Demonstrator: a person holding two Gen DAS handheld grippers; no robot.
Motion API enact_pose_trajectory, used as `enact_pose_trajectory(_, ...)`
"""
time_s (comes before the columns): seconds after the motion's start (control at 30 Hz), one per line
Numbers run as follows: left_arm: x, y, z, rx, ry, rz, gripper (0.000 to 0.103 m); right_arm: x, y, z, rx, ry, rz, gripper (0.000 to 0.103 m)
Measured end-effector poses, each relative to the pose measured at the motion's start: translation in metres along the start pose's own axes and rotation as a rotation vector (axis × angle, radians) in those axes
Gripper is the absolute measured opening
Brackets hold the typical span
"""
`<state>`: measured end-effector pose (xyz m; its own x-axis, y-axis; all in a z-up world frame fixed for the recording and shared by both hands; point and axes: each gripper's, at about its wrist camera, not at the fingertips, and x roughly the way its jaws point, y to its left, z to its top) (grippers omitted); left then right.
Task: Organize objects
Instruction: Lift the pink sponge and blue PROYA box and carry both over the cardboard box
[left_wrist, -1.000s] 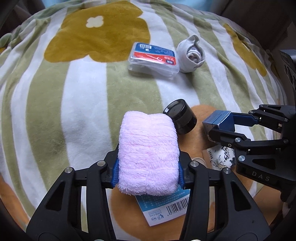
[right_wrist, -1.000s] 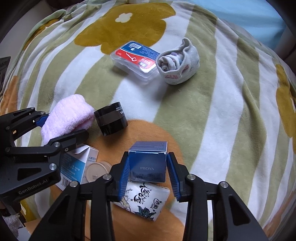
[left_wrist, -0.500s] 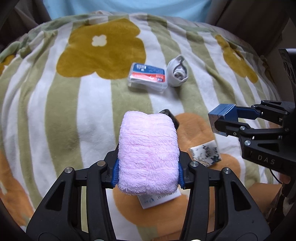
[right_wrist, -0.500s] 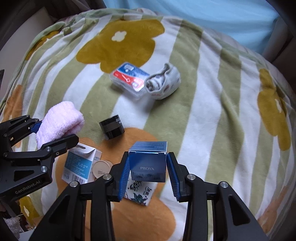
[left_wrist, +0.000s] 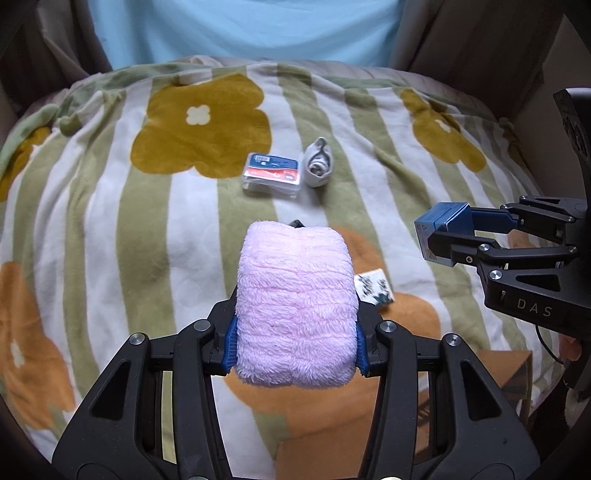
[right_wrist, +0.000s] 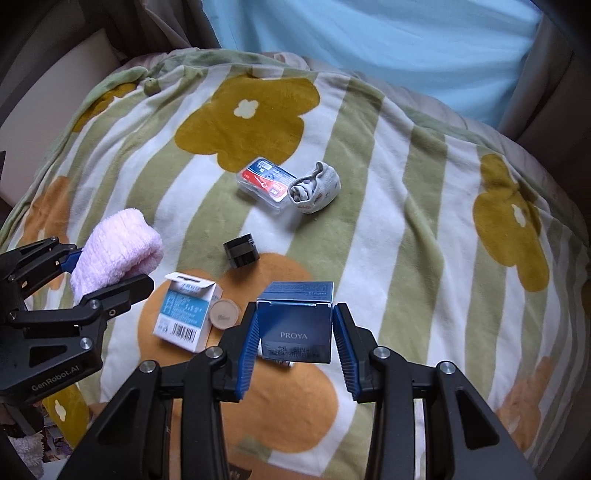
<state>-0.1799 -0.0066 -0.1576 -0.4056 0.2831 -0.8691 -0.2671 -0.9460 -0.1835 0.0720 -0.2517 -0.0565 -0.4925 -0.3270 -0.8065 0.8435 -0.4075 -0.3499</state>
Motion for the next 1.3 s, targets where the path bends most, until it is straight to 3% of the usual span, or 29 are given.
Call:
enact_pose_trajectory(0.43, -0.049, -0.031, -0.04, 0.024, -0.028, -0.019, 0.043, -0.049, 0.002, -0.057, 0.028, 0.003, -0.02, 0.036)
enact_pose_trajectory(0.83, -0.071, -0.055, -0.101, 0.028, -0.013, -0.027, 0.043, -0.073, 0.008, -0.12, 0.09, 0.046, -0.016, 0.036)
enact_pose_trajectory(1.07, -0.08, -0.066, -0.137, 0.028, 0.011, -0.032, 0.043, -0.086, 0.02, -0.161, 0.258, 0.144, -0.014, 0.036)
enact_pose_trajectory(1.3, -0.075, -0.072, -0.173, 0.021, 0.063, -0.04, 0.043, -0.083, 0.034, -0.197, 0.273, 0.197, 0.008, 0.036)
